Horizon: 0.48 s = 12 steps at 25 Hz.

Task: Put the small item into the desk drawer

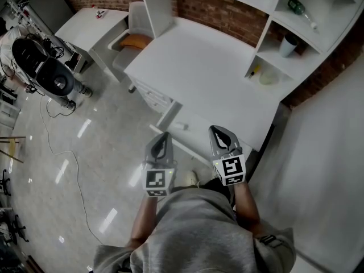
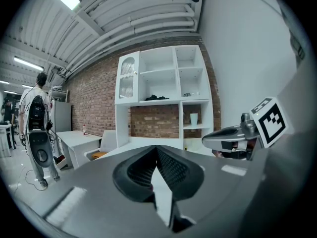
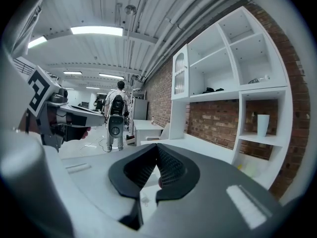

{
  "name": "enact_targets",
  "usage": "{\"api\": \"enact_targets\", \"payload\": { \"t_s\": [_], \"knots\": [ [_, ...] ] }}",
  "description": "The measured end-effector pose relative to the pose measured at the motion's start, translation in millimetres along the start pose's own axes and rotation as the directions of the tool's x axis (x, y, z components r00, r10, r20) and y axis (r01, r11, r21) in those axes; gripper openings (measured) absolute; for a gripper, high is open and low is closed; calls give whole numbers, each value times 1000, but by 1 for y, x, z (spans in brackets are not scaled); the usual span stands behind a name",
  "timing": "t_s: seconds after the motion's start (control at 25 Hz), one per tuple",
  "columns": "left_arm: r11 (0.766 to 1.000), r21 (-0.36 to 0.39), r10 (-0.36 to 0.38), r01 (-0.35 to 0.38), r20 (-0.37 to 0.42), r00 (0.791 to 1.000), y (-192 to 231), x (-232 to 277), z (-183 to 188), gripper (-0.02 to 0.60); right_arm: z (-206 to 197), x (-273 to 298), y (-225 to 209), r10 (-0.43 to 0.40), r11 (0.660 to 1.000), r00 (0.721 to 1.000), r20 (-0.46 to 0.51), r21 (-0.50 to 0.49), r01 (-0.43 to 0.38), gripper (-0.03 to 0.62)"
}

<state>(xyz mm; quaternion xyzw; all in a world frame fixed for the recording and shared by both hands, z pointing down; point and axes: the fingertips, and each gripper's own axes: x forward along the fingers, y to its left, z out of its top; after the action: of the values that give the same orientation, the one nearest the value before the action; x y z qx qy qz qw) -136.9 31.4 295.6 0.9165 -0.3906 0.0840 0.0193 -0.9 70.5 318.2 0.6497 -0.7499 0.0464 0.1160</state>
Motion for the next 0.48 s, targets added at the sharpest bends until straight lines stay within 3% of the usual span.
{"api": "enact_targets", "payload": {
  "t_s": [0.48],
  "knots": [
    [1000, 4, -7, 7, -17, 1000, -2, 6, -4, 12, -3, 3, -4, 0, 1000, 1000, -17, 11, 0, 2]
  ]
}}
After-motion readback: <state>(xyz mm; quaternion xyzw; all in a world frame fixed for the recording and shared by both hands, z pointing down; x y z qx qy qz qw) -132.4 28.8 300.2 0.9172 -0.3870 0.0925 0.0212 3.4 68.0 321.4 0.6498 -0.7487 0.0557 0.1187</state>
